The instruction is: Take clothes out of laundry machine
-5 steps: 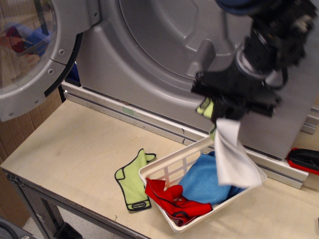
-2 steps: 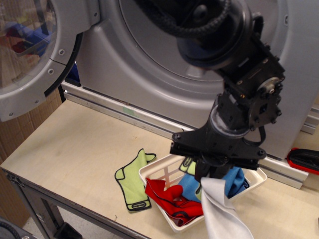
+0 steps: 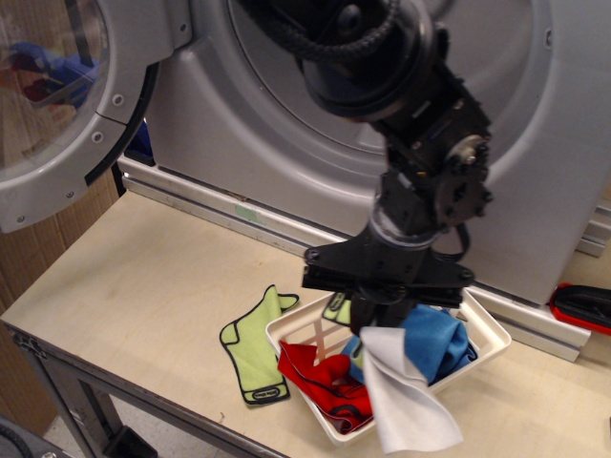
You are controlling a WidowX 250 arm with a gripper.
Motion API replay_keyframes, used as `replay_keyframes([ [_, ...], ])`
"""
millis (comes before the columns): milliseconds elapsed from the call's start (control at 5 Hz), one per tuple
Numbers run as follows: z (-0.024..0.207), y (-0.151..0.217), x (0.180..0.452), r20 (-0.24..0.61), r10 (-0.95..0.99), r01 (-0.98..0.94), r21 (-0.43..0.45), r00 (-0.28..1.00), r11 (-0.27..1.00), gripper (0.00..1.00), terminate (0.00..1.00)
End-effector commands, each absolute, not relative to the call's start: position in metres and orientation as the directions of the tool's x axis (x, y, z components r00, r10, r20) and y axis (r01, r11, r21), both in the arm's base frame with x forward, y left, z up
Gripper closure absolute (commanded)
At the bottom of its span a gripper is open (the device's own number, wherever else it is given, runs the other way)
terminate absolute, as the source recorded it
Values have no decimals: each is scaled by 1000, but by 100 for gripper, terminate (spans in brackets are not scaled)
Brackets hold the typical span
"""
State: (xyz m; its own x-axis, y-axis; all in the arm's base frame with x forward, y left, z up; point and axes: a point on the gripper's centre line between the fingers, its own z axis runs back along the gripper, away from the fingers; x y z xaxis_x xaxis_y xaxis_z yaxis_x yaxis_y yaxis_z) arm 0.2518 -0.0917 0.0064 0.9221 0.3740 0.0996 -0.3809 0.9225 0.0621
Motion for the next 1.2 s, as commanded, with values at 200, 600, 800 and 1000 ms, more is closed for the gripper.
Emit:
replay_keyframes([
  [200, -15, -88, 250, 45, 343, -344, 18, 938, 939, 100, 0],
  [600, 10, -84, 246, 52, 338, -340, 22, 940, 940, 0, 0],
  [800, 32, -84, 249, 62, 340, -342, 38, 939, 939, 0, 0],
  [1000, 54, -85, 248, 74, 366, -371, 61, 928, 927, 0, 100],
])
